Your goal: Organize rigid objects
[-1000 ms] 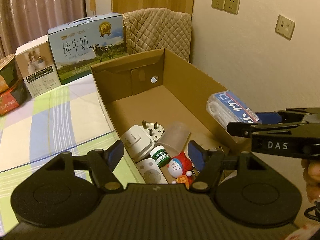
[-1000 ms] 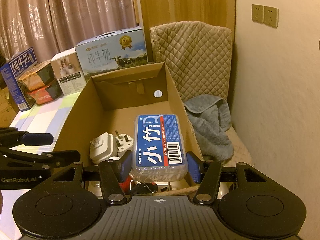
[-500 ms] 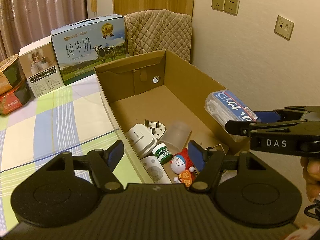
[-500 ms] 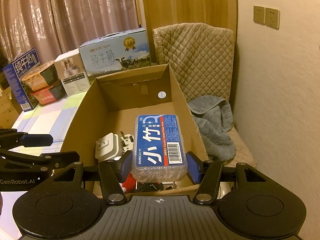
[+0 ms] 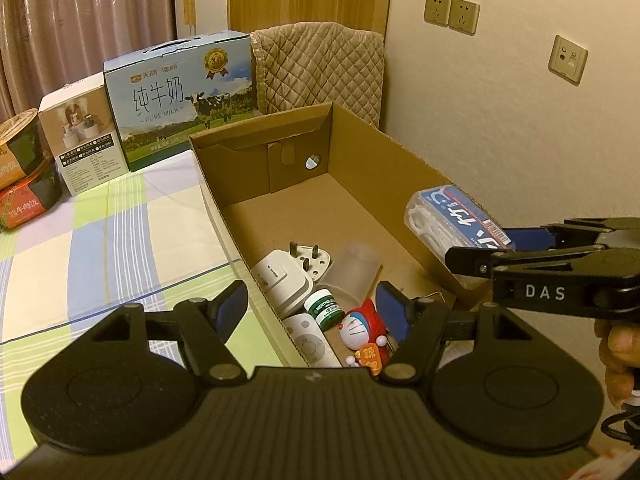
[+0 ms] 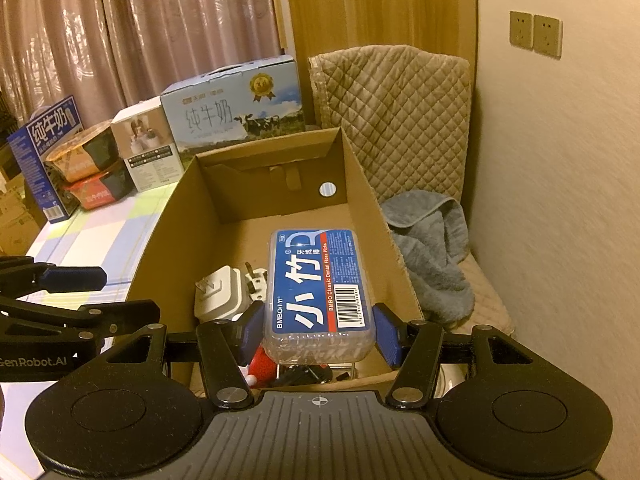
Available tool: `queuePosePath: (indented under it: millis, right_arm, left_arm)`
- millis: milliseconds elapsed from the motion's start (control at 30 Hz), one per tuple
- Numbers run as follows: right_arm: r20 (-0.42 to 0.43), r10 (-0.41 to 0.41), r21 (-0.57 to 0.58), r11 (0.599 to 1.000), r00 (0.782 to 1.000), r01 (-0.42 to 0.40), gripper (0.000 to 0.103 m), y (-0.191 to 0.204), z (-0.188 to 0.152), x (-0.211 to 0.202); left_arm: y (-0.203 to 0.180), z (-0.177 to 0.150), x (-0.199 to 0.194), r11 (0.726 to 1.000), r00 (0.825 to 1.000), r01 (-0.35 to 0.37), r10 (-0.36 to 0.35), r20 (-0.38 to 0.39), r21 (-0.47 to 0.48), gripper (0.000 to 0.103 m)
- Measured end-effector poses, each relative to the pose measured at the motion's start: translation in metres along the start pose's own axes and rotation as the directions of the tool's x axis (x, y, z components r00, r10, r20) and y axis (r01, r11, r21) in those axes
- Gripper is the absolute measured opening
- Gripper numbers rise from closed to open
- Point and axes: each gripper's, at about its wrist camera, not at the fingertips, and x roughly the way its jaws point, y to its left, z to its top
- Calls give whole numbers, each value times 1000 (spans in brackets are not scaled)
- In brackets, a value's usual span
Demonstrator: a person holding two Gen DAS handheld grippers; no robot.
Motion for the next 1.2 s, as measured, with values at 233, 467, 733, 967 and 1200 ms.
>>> queuePosePath:
  millis: [233, 467, 733, 967, 1200]
  right_arm:
    - [-3, 3, 7, 1000, 1000, -3, 54, -2, 0, 3]
    - [41, 22, 23, 999, 999, -23, 78, 0, 4, 2]
    - [83, 16, 73, 997, 996, -22, 83, -9, 9, -10]
    - [64, 11, 76, 997, 998, -16, 83, -12, 5, -22]
    - [35, 16, 44, 999, 999, -17, 83, -6, 2, -46]
  left_arm:
    - [0, 0, 1, 1000, 1000, -2, 2, 0, 0, 66]
    - [2, 0, 1, 1000, 1000, -8, 8, 2, -5, 67]
    - [11, -4, -5, 999, 1000, -26, 26, 8, -22, 72]
    - [15, -9, -18, 997, 999, -45, 46, 21, -64, 89]
    - [15, -17, -48, 989, 995, -81, 87, 46, -120, 102]
